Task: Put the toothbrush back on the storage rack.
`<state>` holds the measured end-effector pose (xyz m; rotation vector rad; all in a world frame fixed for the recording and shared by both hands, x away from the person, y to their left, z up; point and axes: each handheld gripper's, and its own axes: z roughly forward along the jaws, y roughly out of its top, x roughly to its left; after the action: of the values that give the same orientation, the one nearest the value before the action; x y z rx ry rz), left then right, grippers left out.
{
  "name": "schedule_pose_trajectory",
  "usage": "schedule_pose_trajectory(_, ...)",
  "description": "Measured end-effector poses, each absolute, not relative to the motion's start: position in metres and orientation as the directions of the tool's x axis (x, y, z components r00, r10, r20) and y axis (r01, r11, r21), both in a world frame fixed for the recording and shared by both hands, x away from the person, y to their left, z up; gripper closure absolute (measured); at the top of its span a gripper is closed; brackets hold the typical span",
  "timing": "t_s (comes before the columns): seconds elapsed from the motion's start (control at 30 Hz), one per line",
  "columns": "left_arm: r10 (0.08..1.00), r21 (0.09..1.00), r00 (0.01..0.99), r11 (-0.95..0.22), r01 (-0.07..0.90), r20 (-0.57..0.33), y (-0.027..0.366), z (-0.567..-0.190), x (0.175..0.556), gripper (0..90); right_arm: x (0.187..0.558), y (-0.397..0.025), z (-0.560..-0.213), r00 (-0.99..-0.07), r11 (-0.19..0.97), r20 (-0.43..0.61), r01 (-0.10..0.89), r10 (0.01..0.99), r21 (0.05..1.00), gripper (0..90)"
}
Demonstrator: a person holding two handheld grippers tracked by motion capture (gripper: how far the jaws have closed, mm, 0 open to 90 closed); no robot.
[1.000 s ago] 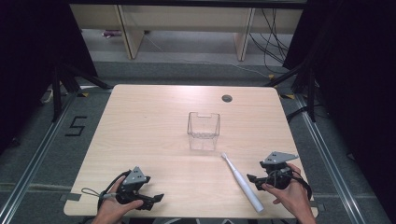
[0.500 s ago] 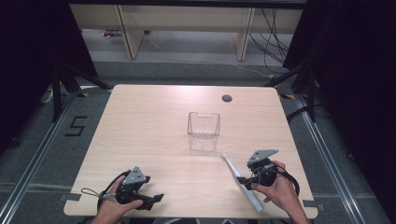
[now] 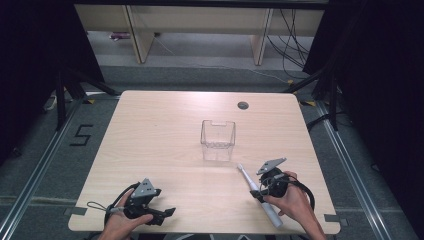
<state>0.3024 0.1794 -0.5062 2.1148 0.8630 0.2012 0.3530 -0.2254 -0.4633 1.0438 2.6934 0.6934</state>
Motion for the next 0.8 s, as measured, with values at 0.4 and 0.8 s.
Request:
schedule_pose_trajectory(0.4, 0.639, 0.743, 0.756, -0.437, 0.507, -0.14, 0.18, -0.506, 0.303, 15.0, 0.359, -0.221, -0.47, -0.737, 0.655, 0.02, 0.614, 0.676, 0.44, 44.9)
schedule_pose_trajectory(0.8, 0.639, 0.743, 0.757, -0.438, 0.506, -0.139, 0.18, -0.506, 0.302, 15.0, 0.366, -0.221, -0.474, -0.75, 0.677, 0.035, 0.615, 0.66, 0.404, 47.4)
